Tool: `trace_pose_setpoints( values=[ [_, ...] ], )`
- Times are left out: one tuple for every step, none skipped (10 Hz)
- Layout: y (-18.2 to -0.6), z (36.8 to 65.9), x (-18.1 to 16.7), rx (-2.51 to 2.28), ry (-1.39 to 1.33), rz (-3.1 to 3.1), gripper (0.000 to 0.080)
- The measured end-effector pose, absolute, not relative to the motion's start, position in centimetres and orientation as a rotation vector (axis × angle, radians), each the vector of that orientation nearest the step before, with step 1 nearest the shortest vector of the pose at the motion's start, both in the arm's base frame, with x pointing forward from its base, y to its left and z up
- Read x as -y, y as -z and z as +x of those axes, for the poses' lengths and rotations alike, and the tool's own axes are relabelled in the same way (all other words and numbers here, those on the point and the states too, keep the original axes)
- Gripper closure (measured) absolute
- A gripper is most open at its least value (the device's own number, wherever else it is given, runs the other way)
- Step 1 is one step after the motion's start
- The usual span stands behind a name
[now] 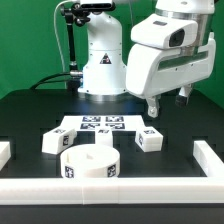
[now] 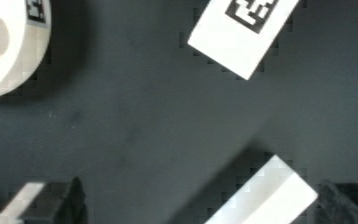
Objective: Assemble stool
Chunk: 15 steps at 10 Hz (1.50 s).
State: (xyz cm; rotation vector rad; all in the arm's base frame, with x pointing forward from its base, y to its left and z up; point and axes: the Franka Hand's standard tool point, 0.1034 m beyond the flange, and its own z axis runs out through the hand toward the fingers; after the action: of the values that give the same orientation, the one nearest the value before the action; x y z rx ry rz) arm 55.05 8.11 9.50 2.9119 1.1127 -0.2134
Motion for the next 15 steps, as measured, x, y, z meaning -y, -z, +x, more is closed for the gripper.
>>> trace_pose_setpoints(
  values=[
    [-9.5,55.1,-8.0,-1.126,0.215,2.896,0.015],
    [-9.5,55.1,-8.0,-1.126,0.215,2.896,0.015],
    [-9.5,55.1,-8.0,-1.128,0.214,2.896,0.015],
    [-9.3,55.1,-7.6,-1.166,0.197,2.884,0.015],
    [-8.3,54.7,-5.8,-1.281,0.12,2.837,0.015],
    [-7.4,54.3,-3.7,-1.362,0.114,2.805,0.015],
    [-6.8,54.5,-2.3,-1.435,0.108,2.784,0.015],
    [-6.3,54.9,-1.2,-1.479,0.104,2.765,0.015],
    [-6.0,55.6,-0.3,-1.514,0.1,2.748,0.015],
    [-6.0,56.1,0.1,-1.516,0.092,2.745,0.015],
    [-5.9,56.0,-0.1,-1.518,0.094,2.745,0.015],
    [-5.9,55.9,0.0,-1.519,0.096,2.746,0.015],
    [-5.8,55.9,0.0,-1.518,0.096,2.746,0.015],
    [-5.8,55.9,0.0,-1.52,0.098,2.745,0.015],
    [-5.2,55.9,0.6,-1.576,0.091,2.714,0.015]
  ],
)
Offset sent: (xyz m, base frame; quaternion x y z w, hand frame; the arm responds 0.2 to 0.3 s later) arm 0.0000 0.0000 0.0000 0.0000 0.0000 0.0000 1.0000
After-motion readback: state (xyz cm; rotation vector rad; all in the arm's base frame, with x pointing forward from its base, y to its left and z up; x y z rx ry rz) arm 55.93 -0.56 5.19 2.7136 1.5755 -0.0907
